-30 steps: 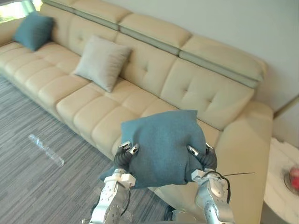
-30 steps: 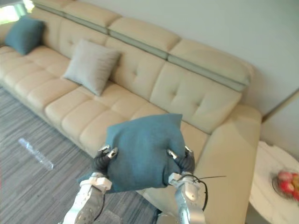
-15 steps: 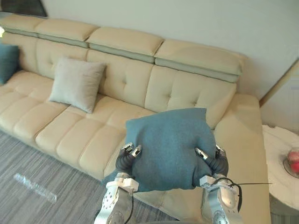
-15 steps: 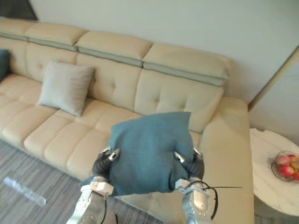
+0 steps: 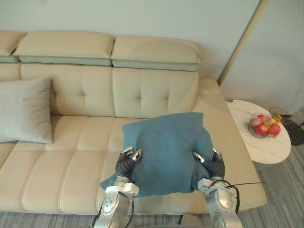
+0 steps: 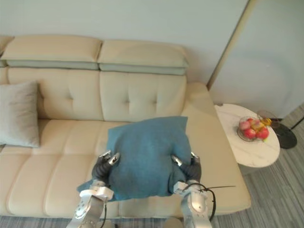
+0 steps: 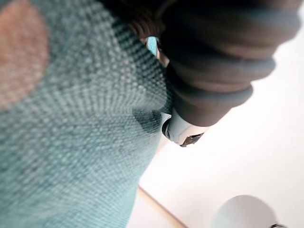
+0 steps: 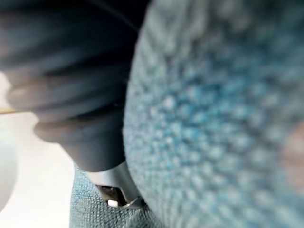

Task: Pick up cushions and gather them together orderly.

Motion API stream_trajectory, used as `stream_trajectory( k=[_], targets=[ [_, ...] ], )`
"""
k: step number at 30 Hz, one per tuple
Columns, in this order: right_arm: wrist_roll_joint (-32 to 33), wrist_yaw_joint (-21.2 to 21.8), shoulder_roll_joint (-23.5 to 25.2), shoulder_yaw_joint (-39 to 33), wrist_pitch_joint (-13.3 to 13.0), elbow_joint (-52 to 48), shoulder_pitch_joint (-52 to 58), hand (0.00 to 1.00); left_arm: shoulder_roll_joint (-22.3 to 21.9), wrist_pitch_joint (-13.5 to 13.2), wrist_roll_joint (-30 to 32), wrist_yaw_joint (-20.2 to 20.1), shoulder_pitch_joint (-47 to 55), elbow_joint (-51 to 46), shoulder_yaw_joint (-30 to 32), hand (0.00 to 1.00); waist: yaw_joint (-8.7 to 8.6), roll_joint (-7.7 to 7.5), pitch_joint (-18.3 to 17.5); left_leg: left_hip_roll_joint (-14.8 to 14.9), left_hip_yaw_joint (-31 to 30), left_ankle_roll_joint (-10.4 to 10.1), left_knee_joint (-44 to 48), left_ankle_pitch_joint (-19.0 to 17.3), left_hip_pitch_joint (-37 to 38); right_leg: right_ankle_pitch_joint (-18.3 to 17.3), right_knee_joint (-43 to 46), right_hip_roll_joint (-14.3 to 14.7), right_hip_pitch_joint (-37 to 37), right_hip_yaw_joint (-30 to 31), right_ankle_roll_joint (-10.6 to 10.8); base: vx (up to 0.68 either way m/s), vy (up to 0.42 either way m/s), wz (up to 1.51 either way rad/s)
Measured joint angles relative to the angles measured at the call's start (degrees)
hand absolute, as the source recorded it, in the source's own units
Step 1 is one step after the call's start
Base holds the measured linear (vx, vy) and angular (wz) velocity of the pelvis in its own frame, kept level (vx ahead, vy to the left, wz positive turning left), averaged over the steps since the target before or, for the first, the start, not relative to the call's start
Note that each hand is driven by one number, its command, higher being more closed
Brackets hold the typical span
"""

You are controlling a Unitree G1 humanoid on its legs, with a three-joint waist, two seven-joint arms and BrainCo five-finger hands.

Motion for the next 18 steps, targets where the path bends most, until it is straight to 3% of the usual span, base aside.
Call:
stream_trajectory(
  k=[4, 13, 16, 18],
  targets=[
    [0.00, 0.00, -0.51, -0.21, 0.02, -0.12, 0.47, 1.00, -0.32, 0.49, 0.00, 0.00, -0.02, -0.01, -0.05, 1.00, -0.10, 0.60, -0.31, 0.43, -0.60, -0.95, -3.80, 1.82, 0.41, 1.17, -3.65, 1.15, 0.95, -0.98, -1.12, -0.03, -0.079, 0.04],
    [-0.34, -0.07, -0.87, -0.15, 0.02, -0.51, -1.10, 1.00, -0.40, 0.43, 1.26, 1.69, -1.91, -1.28, 0.32, 1.00, 0.17, 0.88, -0.75, 0.16, -0.62, -1.16, -6.17, 3.32, -0.45, 5.19, -10.60, 1.66, 2.29, -1.60, -0.63, 0.04, -0.006, 0.01],
    [-0.46, -1.16, -0.94, -0.08, -0.01, -0.63, -5.96, 1.00, -1.07, 0.10, 2.42, 3.93, -6.29, -2.64, 1.65, 1.00, 0.23, 0.98, 0.07, 0.25, -1.43, -0.85, -5.51, 4.12, -4.31, 5.81, -10.13, 1.65, -0.97, -2.38, -0.88, -0.03, -0.020, 0.11],
    [-0.49, -3.18, -1.00, 0.01, -0.05, -1.31, -13.57, 1.00, -1.59, -1.35, 3.50, 6.52, -13.44, -4.03, 2.99, 1.00, 0.80, 1.10, 2.86, 0.61, -2.20, -0.69, -3.48, 4.65, -9.21, 5.80, -7.15, 1.68, -6.03, -2.42, -0.92, -0.13, -0.022, 0.08]
  ],
)
